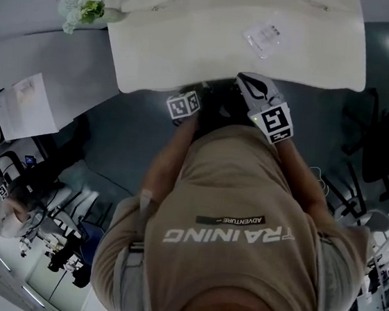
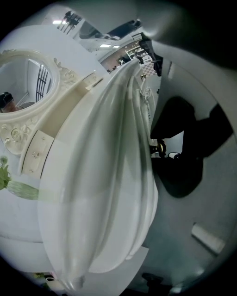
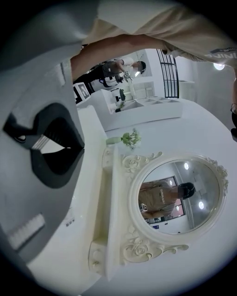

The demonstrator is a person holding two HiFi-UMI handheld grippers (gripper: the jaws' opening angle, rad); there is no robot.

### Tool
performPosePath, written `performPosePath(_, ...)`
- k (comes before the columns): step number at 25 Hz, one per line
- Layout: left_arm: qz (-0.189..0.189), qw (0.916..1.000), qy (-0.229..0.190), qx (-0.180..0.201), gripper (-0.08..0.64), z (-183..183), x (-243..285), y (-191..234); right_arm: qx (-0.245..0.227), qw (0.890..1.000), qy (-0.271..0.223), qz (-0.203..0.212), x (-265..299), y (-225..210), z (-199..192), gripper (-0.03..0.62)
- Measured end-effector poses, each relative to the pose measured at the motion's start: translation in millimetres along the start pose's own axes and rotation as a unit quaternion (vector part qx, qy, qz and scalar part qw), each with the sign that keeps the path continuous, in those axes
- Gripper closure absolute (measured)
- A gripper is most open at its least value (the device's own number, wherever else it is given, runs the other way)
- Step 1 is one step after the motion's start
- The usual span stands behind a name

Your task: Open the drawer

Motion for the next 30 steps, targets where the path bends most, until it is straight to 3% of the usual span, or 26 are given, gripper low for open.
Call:
performPosePath(11,-0.008,0.9994,0.032,0.007,0.425,-28,-17,-3,0.001,1.000,-0.009,-0.020,-12,16,3,0.589)
performPosePath(20,-0.028,0.9988,0.041,0.007,0.425,-61,-39,4,-0.014,0.998,0.014,-0.057,-33,83,9,0.589)
performPosePath(30,-0.042,0.9978,0.052,0.003,0.425,-91,-69,12,0.008,0.993,0.040,-0.110,-73,146,-16,0.589)
Point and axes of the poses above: the fingertips, and each gripper's own axes: x forward along the fingers, y to its left, z out of its top, the point moved 4 cm from there along -x, backward along the fingers, and after that the axes turned 8 degrees about -y, right-handed, at the moved point
